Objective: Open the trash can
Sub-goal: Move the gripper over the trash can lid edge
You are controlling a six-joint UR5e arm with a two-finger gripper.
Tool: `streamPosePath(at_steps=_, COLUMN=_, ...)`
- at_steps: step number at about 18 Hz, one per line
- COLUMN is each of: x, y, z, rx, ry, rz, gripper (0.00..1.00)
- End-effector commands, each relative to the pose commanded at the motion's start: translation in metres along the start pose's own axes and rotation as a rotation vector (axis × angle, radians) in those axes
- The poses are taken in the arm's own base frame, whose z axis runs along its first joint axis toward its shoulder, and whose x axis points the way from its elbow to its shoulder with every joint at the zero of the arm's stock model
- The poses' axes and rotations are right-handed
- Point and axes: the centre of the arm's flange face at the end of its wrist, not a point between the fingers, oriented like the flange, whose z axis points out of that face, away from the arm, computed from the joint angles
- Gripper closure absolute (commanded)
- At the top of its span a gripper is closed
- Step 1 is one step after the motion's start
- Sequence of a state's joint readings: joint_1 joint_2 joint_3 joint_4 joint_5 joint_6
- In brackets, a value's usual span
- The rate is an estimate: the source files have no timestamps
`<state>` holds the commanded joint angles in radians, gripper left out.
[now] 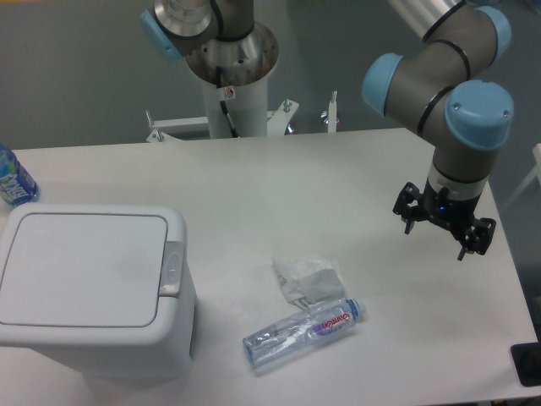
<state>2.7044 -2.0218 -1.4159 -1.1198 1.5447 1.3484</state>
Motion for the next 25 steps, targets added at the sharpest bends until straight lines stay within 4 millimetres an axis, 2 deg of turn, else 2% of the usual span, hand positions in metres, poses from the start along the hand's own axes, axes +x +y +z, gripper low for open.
streamPosePath(at_steps=3, x=0.004, y=-0.002, z=0.0, rx=0.004, ry=0.004, rz=0.006, gripper=0.0)
streamPosePath(at_steps=5, x=0.014, y=-0.003, z=0.0, rx=0.014, ry=0.01, rz=0.017, gripper=0.0)
streamPosePath(at_steps=8, x=0.022, y=-0.012, z=-0.002, rx=0.08, ry=0.024, rz=0.012, gripper=0.0)
streamPosePath(at_steps=10, x=0.022, y=-0.018, z=-0.015, rx=0.142, ry=0.02, rz=-0.038, gripper=0.0)
streamPosePath(at_steps=13, x=0.026, y=-0.031, z=-0.033, rx=0.259, ry=0.048, rz=-0.207, gripper=0.0)
streamPosePath(at_steps=21, x=0.062, y=-0.116, z=-0.079, rx=0.392, ry=0.062, rz=-0.463, gripper=0.0)
streamPosePath(at_steps=25, x=0.093, y=-0.151, z=-0.113, rx=0.441, ry=0.058, rz=-0.536, gripper=0.0)
